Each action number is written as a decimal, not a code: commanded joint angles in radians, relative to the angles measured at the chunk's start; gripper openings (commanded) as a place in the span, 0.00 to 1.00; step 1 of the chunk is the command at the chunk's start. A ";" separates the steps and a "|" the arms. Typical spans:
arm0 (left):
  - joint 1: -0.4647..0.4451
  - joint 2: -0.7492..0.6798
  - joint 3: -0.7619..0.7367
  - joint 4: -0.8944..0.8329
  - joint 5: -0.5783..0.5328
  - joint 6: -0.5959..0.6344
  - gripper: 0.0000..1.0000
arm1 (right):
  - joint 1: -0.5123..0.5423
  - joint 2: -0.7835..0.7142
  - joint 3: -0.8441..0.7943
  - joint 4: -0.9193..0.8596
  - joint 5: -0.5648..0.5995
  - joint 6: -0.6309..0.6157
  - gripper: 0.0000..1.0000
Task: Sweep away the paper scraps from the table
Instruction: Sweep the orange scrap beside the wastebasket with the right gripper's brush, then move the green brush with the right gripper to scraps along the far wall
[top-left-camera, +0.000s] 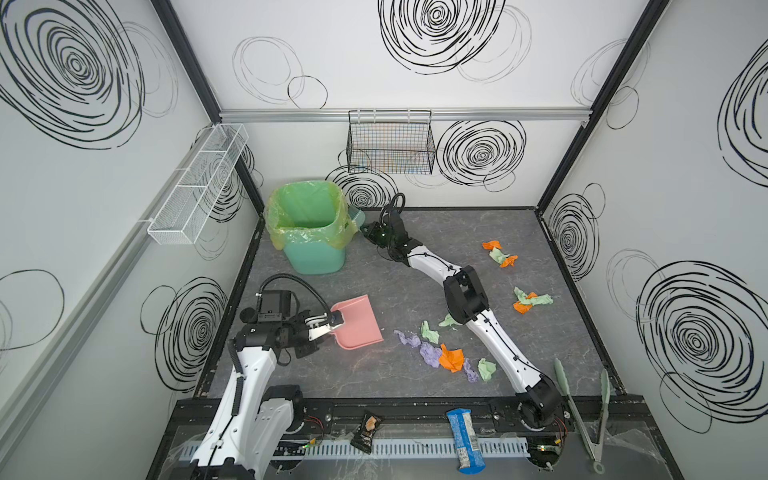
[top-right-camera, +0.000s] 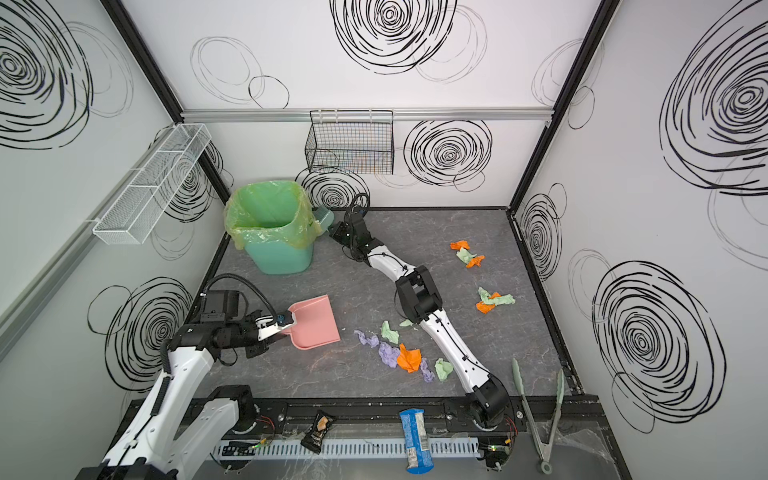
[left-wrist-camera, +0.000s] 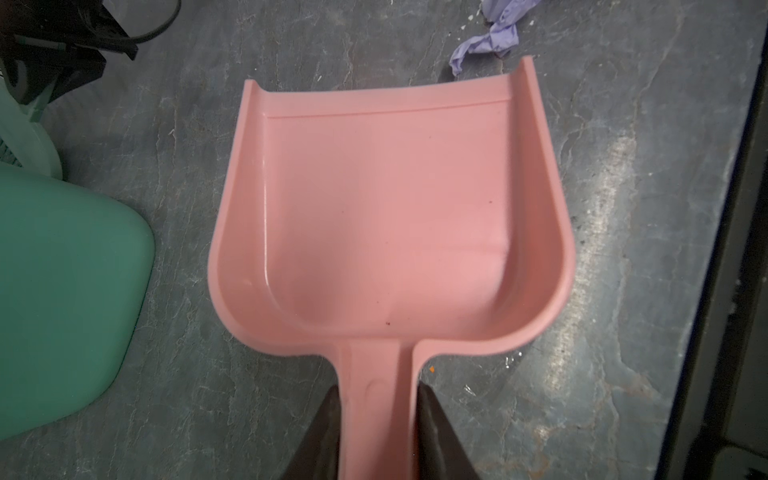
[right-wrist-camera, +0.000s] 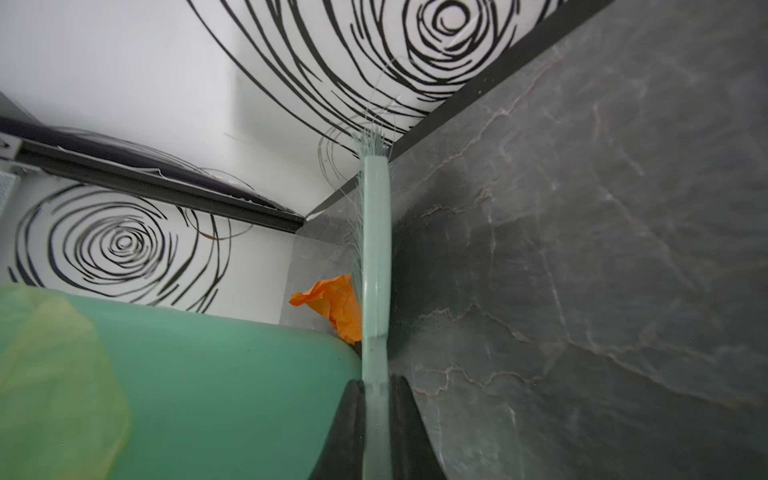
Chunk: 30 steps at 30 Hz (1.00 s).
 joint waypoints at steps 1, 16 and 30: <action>-0.005 0.008 0.008 0.020 0.029 -0.006 0.00 | -0.008 -0.103 -0.065 -0.199 0.058 -0.202 0.00; -0.011 0.036 0.034 0.012 0.036 -0.011 0.00 | -0.068 -0.555 -0.718 -0.402 0.170 -0.500 0.00; -0.034 0.082 0.054 0.030 0.023 -0.011 0.00 | -0.076 -1.448 -1.561 -0.558 0.382 -0.638 0.00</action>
